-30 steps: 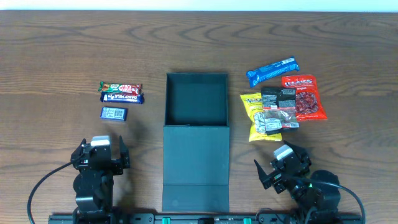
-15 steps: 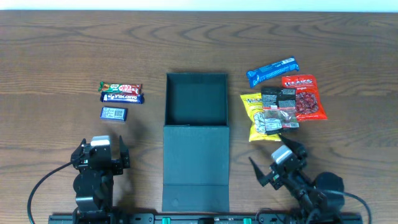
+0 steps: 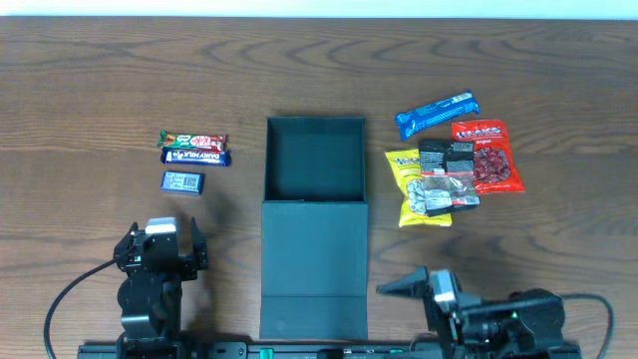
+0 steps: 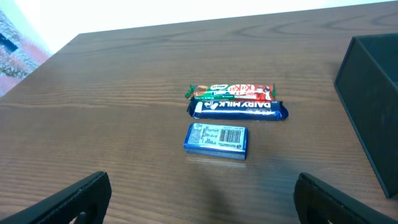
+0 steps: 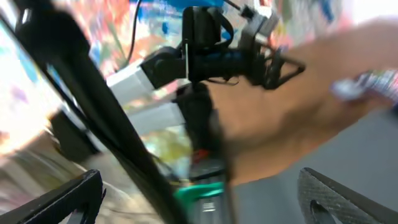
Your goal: Pack container
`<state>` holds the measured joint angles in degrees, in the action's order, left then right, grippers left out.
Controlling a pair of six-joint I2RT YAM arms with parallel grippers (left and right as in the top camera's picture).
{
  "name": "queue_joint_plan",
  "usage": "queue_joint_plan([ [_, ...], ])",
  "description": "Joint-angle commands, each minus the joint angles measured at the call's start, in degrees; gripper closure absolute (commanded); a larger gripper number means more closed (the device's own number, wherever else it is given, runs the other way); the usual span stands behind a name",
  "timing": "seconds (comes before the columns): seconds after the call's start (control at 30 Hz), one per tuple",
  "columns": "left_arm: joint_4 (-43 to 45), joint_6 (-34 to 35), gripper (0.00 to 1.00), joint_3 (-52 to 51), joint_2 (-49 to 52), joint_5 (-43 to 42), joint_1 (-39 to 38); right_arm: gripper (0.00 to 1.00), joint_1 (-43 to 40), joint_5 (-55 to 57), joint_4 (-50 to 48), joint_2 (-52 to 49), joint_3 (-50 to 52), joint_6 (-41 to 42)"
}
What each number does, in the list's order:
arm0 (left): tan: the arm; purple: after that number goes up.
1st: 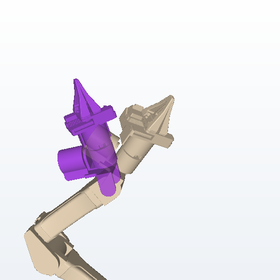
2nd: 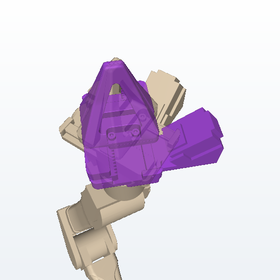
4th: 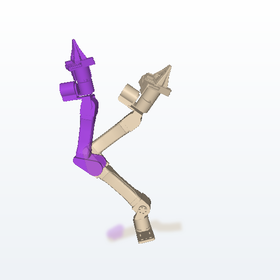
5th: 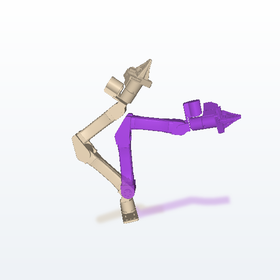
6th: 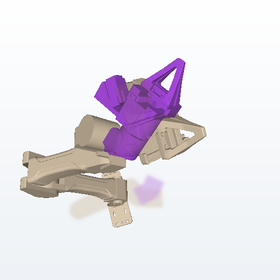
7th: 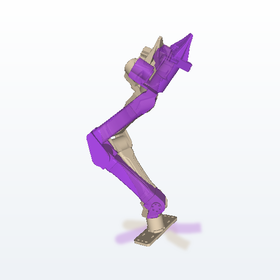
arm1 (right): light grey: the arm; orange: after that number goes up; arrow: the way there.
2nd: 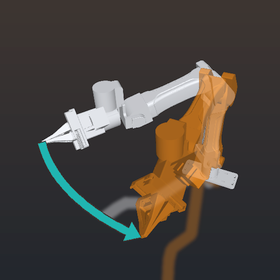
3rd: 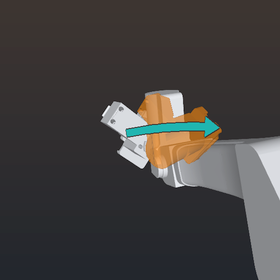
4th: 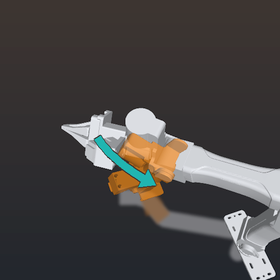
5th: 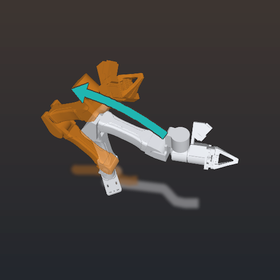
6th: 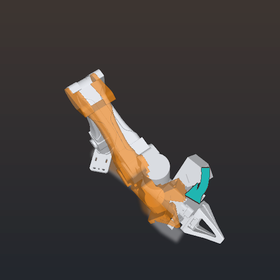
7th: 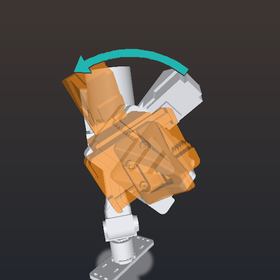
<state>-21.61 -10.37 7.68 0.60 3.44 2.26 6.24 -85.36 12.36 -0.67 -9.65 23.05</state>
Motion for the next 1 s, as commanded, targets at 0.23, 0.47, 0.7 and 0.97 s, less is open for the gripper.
queue_joint_plan([
  [0.23,-0.3,-0.3,0.05,-1.2,-0.3,1.0,0.3,0.01,0.5,25.6,0.0,-5.5,-0.5,20.5],
  [0.47,-0.3,-0.3,0.05,-1.2,-0.3,1.0,0.3,0.01,0.7,35.6,5.3,-30.7,-8.6,6.6],
  [0.7,-0.3,-0.3,0.05,-1.2,-0.3,1.0,0.3,0.01,6.2,61.1,29.2,-55.7,-36.5,-7.1],
  [0.97,-0.3,-0.3,0.05,-1.2,-0.3,1.0,0.3,0.01,10.6,73.4,29.6,-71.6,-49.1,-7.6],
])
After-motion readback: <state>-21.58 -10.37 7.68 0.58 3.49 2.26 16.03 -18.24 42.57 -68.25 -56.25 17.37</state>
